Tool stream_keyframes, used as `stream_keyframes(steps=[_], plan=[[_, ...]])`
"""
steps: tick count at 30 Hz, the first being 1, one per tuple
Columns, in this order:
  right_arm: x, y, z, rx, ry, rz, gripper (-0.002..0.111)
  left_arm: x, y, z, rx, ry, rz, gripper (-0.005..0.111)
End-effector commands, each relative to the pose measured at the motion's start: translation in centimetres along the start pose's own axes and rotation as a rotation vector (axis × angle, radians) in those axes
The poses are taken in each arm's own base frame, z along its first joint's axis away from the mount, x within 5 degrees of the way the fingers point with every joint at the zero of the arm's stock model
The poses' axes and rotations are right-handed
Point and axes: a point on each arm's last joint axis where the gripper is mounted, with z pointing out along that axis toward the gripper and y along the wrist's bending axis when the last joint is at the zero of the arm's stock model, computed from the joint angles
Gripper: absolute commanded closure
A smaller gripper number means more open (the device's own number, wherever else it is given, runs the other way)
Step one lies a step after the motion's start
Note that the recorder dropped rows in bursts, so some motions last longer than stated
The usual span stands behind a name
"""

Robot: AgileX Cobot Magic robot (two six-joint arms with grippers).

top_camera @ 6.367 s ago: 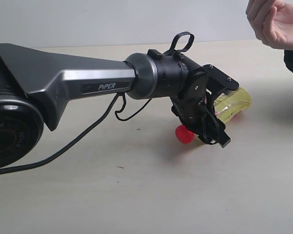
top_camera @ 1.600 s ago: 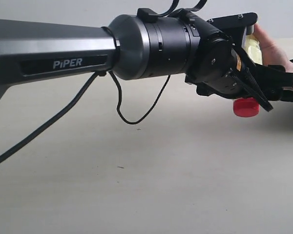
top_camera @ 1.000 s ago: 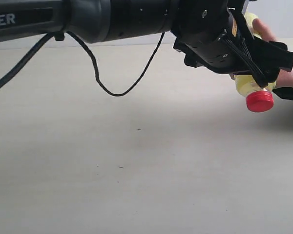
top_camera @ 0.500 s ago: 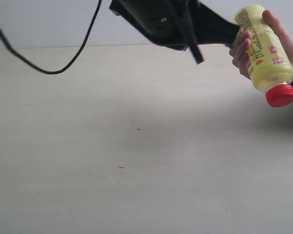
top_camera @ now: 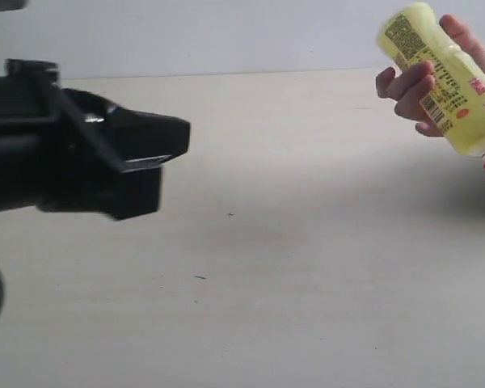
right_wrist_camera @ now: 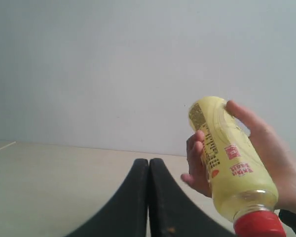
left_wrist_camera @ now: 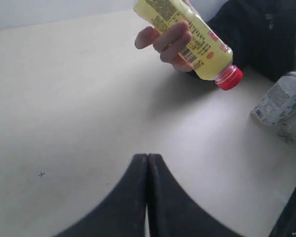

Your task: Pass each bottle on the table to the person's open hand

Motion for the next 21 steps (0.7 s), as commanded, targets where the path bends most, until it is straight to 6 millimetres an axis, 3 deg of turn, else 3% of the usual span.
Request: stream_keyframes(steps=[1, 5, 12, 14, 17, 21], plan=[[0.0, -0.1, 0.0, 0.011, -0.009, 0.002, 0.108, 0.9, 0.5, -3.3, 0.045, -0.09, -0.006, 0.107], [0.0, -0.1, 0.0, 0.011, -0.009, 0.002, 0.108, 0.7, 0.5, -4.9, 0.065, -0.143, -0.005, 0.107], [0.0, -0.1, 0.0, 0.011, -0.009, 0.002, 0.108, 1.2, 0.5, -5.9, 0.074, -0.121, -0.039, 0.107], [0.0, -0.1, 0.0, 0.014, -0.011, 0.002, 0.108, 2.6, 1.6, -6.4, 0.052, -0.114, -0.178, 0.107], [0.0, -0.1, 0.0, 0.014, -0.011, 0.002, 0.108, 6.5, 5.5, -7.7, -0.087, -0.213, -0.349, 0.107], [0.0, -0.1, 0.0, 0.014, -0.011, 0.002, 0.108, 10.3, 7.9, -8.9, -0.198, -0.326, -0.437, 0.107]])
